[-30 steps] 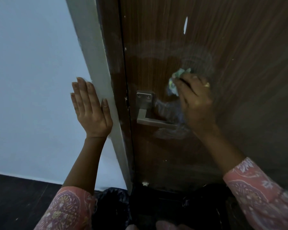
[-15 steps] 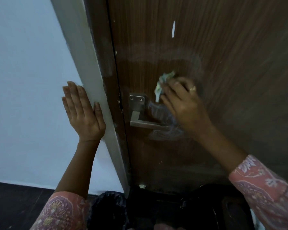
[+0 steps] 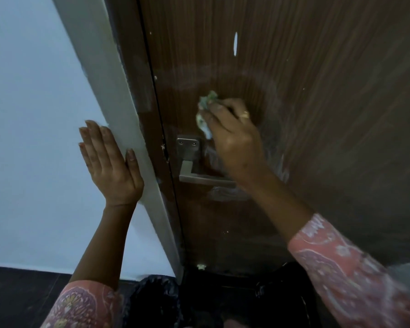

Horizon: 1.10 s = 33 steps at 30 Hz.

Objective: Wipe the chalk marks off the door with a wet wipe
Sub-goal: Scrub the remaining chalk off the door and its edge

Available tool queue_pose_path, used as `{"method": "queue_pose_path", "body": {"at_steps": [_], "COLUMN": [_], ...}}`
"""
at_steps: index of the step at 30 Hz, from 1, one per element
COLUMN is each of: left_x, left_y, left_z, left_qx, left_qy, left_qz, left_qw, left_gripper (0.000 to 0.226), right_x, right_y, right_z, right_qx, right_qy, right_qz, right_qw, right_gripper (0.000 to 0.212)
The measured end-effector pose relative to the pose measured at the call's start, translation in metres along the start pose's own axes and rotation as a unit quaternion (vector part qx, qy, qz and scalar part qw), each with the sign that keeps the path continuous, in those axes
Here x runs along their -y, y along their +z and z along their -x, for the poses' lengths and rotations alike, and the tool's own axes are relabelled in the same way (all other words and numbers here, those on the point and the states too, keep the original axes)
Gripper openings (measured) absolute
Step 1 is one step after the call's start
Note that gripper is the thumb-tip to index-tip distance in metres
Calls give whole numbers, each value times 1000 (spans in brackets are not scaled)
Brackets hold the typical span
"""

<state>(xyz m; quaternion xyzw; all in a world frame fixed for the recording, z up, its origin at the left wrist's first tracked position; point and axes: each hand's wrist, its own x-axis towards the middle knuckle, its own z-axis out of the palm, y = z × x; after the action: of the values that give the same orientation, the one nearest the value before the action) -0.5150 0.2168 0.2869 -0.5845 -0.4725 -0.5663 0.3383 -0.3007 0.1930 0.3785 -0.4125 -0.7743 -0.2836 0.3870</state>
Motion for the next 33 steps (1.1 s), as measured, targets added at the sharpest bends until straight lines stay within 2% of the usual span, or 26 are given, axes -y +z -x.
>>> {"method": "queue_pose_path", "body": {"at_steps": [2, 4, 6, 8, 11, 13, 15, 19, 21, 23, 26, 28, 29, 30, 33], "left_x": [0, -1, -1, -1, 0, 0, 0, -1, -2, -1, -1, -2, -2, -3, -4], "left_y": [0, -1, 0, 0, 0, 0, 0, 0, 0, 0, -1, -2, -2, -2, -2], "left_z": [0, 0, 0, 0, 1, 1, 1, 1, 1, 1, 1, 1, 1, 1, -1], "left_qx": [0, 0, 2, 4, 8, 8, 6, 2, 3, 9, 11, 9, 10, 11, 12], "left_qy": [0, 0, 2, 0, -1, -1, -1, 0, -2, -5, -6, -6, -6, -7, -7], "left_qz": [-4, -5, -1, 2, 6, 6, 5, 8, 9, 11, 12, 10, 9, 9, 13], "left_qw": [1000, 1000, 1000, 1000, 1000, 1000, 1000, 1000, 1000, 1000, 1000, 1000, 1000, 1000, 1000], "left_gripper": [47, 47, 47, 47, 48, 48, 47, 47, 47, 47, 47, 47, 47, 47, 47], "right_x": [-15, -20, -10, 11, 29, 17, -4, -44, -50, -48, -51, -58, -63, -67, -78], "right_y": [-12, -18, -12, 3, 18, 13, -1, -30, -29, -21, -17, -25, -29, -32, -38], "right_z": [8, -5, -28, -44, -31, -6, 17, 20, 13, 22, 69, 95, 99, 97, 63], "right_qx": [-45, -112, -134, -115, -38, 15, 18, -110, -139, -97, 55, 127, 125, 96, -68], "right_qy": [36, 71, 70, 20, -44, -22, 2, 76, 78, 29, -44, -39, -19, 10, 71], "right_qz": [29, 11, -8, -8, -5, -18, 7, 33, 40, 48, 68, 65, 60, 53, 35], "right_qw": [998, 991, 989, 993, 998, 999, 1000, 991, 986, 994, 995, 989, 990, 994, 995], "right_gripper": [16, 17, 20, 21, 17, 16, 15, 14, 19, 22, 26, 31, 32, 31, 18]}}
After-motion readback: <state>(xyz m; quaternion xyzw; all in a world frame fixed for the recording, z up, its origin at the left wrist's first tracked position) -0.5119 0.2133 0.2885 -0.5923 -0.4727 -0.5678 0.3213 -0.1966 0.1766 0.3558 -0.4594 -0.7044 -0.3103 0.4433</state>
